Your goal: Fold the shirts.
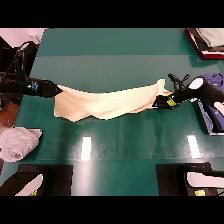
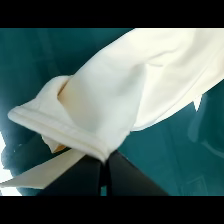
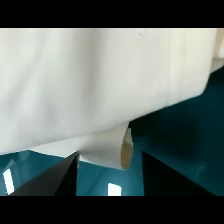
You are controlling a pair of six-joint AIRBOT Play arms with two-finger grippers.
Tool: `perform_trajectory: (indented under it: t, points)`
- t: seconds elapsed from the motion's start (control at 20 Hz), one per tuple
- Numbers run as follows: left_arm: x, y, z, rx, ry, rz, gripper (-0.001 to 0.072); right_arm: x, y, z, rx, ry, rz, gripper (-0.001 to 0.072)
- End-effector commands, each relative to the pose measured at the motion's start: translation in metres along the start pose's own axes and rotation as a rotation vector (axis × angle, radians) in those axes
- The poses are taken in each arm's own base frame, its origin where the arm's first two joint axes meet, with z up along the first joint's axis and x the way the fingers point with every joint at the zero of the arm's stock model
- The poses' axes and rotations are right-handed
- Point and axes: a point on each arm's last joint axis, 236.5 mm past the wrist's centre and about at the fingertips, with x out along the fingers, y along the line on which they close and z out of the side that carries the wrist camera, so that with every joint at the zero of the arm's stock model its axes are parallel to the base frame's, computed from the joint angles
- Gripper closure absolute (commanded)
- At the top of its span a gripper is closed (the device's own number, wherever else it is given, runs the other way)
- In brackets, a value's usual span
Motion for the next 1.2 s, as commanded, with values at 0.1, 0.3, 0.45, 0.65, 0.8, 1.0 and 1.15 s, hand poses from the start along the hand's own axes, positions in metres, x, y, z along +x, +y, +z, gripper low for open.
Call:
perform_trajectory:
  t: [0.1, 0.3, 0.45, 0.65, 0.8, 1.0, 1.15]
  points:
    - [0.0, 0.0, 0.0, 0.0, 0.0, 0.0, 0.0683, 0.006, 0.0, 0.003, -0.016, -0.006, 0.001, 0.0544]
    - [0.0, 0.0, 0.0, -0.001, -0.001, -0.002, 0.0683, -0.002, 0.006, -0.005, -0.027, 0.019, 0.01, 0.0695]
    - [-0.019, -0.008, 0.025, 0.024, -0.071, 0.0, 0.0683, -0.053, 0.021, 0.011, -0.068, -0.114, 0.018, 0.0695]
    - [-0.115, -0.049, 0.11, 0.159, -0.365, 0.013, 0.0683, -0.206, 0.064, 0.058, -0.17, -0.501, 0.014, 0.0696]
    - [-0.225, -0.097, 0.156, 0.287, -0.64, 0.032, 0.0683, -0.341, 0.106, 0.062, -0.24, -0.84, 0.004, 0.0697]
    - [-0.353, -0.155, 0.163, 0.422, -0.946, 0.043, 0.0683, -0.486, 0.158, 0.014, -0.351, -1.214, -0.03, 0.0697]
    - [-0.408, -0.181, 0.145, 0.461, -1.094, 0.029, 0.0683, -0.554, 0.179, -0.033, -0.392, -1.405, -0.084, 0.0697]
